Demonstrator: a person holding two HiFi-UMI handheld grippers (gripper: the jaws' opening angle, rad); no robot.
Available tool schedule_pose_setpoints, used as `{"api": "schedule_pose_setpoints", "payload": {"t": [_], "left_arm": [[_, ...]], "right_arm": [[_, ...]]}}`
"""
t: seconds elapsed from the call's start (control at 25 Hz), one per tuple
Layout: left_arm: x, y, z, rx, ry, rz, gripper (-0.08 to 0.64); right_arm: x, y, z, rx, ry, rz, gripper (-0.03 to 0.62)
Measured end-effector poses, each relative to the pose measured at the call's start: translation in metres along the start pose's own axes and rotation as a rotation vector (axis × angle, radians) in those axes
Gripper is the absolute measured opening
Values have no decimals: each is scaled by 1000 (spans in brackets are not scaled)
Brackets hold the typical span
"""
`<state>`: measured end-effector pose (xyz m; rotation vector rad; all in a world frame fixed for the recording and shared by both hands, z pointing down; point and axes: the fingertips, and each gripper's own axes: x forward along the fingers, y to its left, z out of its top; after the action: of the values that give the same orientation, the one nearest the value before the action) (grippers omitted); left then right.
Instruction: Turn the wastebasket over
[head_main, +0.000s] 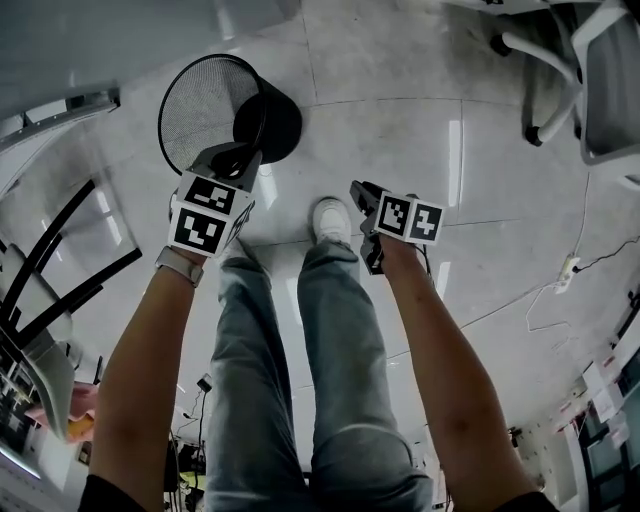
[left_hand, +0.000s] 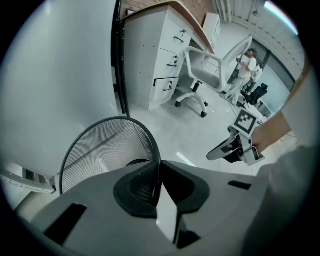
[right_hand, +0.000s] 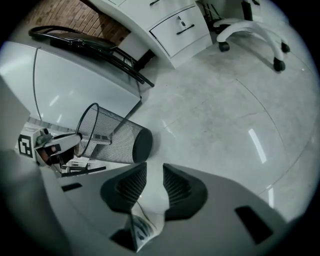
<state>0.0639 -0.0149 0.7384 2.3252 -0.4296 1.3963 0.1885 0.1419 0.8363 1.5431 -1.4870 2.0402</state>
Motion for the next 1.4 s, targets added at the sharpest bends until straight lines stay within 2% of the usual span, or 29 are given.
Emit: {"api": "schedule_pose_setpoints", "payload": {"t": [0.16, 0.4, 0.56, 0.72, 1.0, 1.12, 1.2, 1.28, 1.4], "left_arm": [[15, -22, -1, -45, -6, -51, 40], [39, -55, -11, -87, 32, -106, 52], [53, -71, -14, -73, 60, -122, 61], [66, -84, -14, -62, 89, -147, 72], [69, -90, -9, -39, 64, -183, 92], [53, -87, -1, -18, 36, -190, 179], [35, -83, 6, -33, -1, -198, 191], [10, -76, 15, -74, -55, -209, 195], [-36, -61, 33, -143, -158, -216, 195]], "right_arm": [[-2, 11, 3, -35, -19, 26, 109], [-10, 17, 9, -104, -26, 41, 109], [-19, 12, 13, -144, -32, 26, 109], [-28, 2, 17, -130, -53, 15, 110], [-40, 2, 24, -137, -97, -5, 110], [-53, 14, 33, -151, -153, 4, 110], [-65, 32, 42, -203, -214, 15, 117], [-74, 59, 48, -269, -257, 47, 169], [-90, 110, 53, -338, -300, 119, 169]]}}
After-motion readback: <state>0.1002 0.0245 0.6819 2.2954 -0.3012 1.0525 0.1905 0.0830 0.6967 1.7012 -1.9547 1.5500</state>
